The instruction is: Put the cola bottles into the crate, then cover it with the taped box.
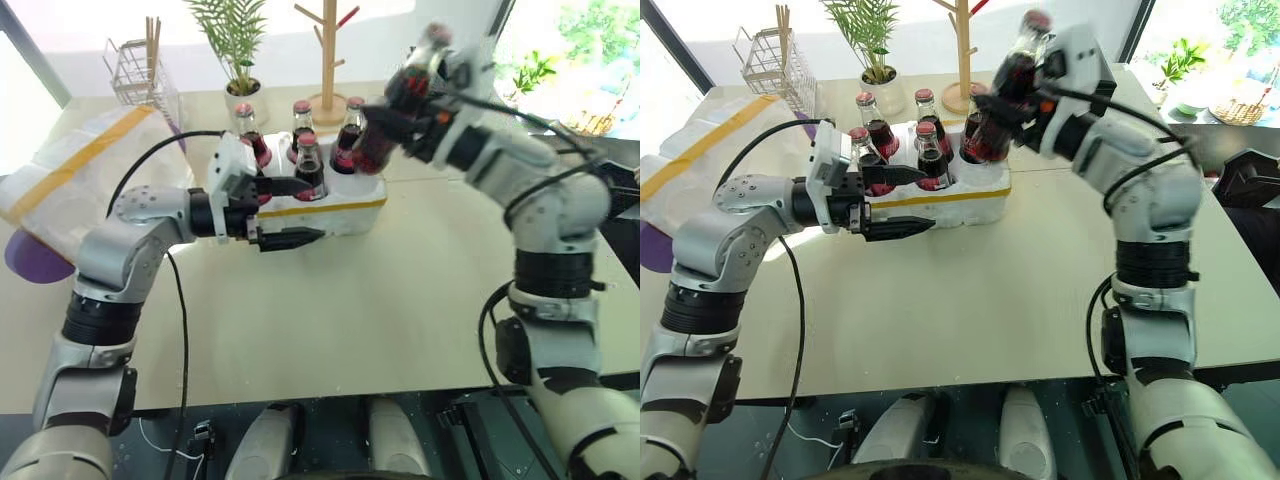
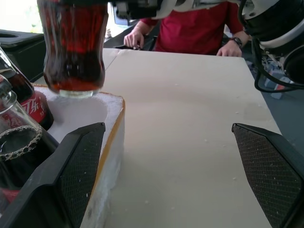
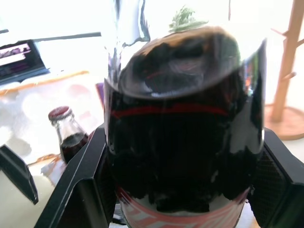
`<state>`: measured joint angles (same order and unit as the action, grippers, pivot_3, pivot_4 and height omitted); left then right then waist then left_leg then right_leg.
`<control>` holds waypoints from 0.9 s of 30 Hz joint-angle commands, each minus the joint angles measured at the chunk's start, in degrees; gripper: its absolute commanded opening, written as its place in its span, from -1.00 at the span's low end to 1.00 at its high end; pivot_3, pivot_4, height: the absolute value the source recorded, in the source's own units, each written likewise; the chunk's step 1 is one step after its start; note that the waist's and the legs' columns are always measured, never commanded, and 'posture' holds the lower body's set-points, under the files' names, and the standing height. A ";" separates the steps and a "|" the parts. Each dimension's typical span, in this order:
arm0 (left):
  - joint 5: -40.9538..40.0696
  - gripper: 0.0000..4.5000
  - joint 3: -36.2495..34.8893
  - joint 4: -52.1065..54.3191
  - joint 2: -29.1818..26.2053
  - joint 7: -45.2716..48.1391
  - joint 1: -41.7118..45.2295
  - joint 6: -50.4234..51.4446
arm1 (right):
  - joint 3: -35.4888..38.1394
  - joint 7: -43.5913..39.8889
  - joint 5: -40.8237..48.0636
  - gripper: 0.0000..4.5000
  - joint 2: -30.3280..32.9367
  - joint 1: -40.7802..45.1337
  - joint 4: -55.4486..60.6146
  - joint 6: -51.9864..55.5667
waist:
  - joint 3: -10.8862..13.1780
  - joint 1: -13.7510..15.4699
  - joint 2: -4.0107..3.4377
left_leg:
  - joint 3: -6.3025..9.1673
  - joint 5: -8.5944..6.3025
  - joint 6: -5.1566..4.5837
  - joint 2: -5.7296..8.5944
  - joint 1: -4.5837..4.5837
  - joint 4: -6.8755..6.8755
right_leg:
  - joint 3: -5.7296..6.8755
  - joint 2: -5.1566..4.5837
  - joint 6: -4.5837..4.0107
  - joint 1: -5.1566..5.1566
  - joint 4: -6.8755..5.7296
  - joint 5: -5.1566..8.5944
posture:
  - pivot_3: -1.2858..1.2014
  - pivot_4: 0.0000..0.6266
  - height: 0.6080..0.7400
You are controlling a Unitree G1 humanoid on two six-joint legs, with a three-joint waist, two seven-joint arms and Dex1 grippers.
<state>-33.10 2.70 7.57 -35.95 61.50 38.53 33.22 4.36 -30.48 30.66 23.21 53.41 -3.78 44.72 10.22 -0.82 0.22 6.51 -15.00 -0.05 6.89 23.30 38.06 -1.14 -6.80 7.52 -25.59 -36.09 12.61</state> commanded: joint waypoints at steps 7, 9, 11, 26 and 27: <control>-0.78 1.00 -3.63 4.02 -2.08 -1.47 -2.12 -0.01 | -8.06 -5.30 -8.66 0.23 0.05 0.16 -7.01 -6.74 | 0.00 -0.20 0.00 | 0.03 0.00 0.00 0.05 0.05 -0.01 | 0.00 -0.01 0.00 -0.08 -0.02 0.00 | 0.03 -0.52 1.00; -0.88 1.00 -4.05 4.20 -2.23 -1.71 -2.61 0.08 | -9.49 -6.49 -9.92 0.23 -0.44 -0.63 -8.13 -7.74 | 0.00 -0.22 0.00 | 0.02 0.00 0.00 0.05 0.06 -0.02 | -0.01 -0.01 0.00 -0.12 -0.03 0.00 | 0.03 -0.52 1.00; -1.00 1.00 -4.65 4.65 -2.65 -2.10 -3.27 0.14 | -9.73 -7.58 -9.82 0.23 -1.14 -1.32 -8.65 -7.15 | 0.00 -0.28 0.00 | 0.02 0.00 0.00 0.05 0.06 -0.04 | -0.01 -0.01 0.00 -0.12 -0.03 0.00 | 0.03 -0.52 1.00; -16.21 1.00 -37.49 15.08 -23.05 -1.51 -21.80 17.91 | 3.95 -14.31 0.65 0.97 14.73 -7.80 14.21 6.44 | 0.01 -0.02 0.01 | 0.03 -0.04 -0.06 0.04 0.07 -0.05 | -0.03 0.00 -0.01 -0.13 -0.01 0.00 | 0.03 -0.52 1.00; -15.97 1.00 -41.29 15.41 -24.62 -0.60 -24.93 19.10 | 5.58 -15.59 2.50 0.97 16.71 -8.01 15.55 7.81 | 0.02 -0.10 -0.01 | 0.02 -0.07 -0.11 0.03 0.07 -0.06 | -0.03 0.00 -0.01 -0.13 0.00 0.00 | 0.03 -0.52 1.00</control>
<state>-48.11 -31.57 21.42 -58.63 59.63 15.29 50.37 5.66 -43.99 29.59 37.69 44.64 7.53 50.75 10.24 -0.93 0.21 6.51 -15.12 -0.24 6.91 23.37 38.00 -1.18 -6.80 7.50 -25.72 -36.09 12.62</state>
